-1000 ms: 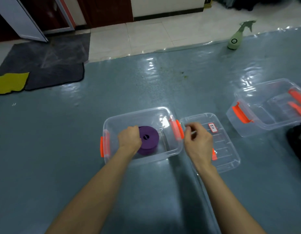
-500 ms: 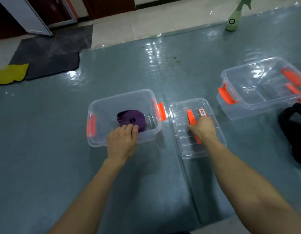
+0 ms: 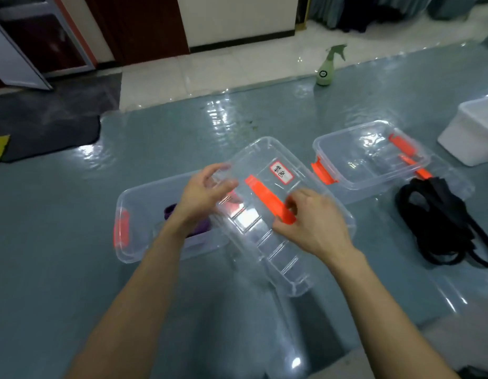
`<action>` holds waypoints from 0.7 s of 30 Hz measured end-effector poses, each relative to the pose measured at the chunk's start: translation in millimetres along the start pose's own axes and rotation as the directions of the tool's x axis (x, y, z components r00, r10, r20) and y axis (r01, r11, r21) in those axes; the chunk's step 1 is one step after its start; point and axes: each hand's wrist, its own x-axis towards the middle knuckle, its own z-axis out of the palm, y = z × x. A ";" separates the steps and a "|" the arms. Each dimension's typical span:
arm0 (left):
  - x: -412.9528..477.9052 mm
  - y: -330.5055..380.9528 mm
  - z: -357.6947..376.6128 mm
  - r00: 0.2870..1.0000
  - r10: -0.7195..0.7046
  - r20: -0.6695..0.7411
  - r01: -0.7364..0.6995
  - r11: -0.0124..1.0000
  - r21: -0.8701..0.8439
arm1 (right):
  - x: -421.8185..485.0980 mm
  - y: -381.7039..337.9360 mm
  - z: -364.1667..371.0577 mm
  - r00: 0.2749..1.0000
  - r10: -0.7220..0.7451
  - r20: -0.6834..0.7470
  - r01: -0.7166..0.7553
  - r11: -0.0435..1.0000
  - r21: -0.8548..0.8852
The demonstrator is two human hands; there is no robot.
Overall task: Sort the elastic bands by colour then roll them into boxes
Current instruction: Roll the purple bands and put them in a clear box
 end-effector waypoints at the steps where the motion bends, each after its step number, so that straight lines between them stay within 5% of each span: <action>1: -2.5 0.6 -11.0 0.998 0.042 -0.047 -0.042 0.999 -0.013 | 10.6 -6.9 1.0 0.995 -0.058 -0.083 0.059 0.998 0.010; 4: -20.1 -14.1 -55.7 0.944 0.059 -0.326 -0.111 0.984 -0.143 | 34.1 -21.5 21.9 0.937 0.096 -0.335 -0.021 0.975 0.221; 6: -35.2 -30.6 -83.2 0.888 0.001 -0.461 -0.113 0.970 -0.215 | 43.0 -40.3 46.4 0.954 0.276 -0.118 -0.200 0.878 0.435; 8: -47.5 -47.2 -103.6 0.824 -0.018 -0.566 -0.114 0.974 -0.198 | 49.1 -64.1 75.4 0.961 0.258 0.101 -0.270 0.794 0.545; 13: -57.8 -74.4 -146.8 0.659 0.074 -0.749 0.109 0.975 0.192 | 79.9 -110.1 120.9 0.973 0.192 0.126 -0.229 0.857 0.461; 21: -59.7 -123.3 -156.8 0.682 0.019 -0.731 0.275 0.919 0.281 | 93.4 -105.3 160.1 0.973 0.150 0.178 -0.201 0.927 0.318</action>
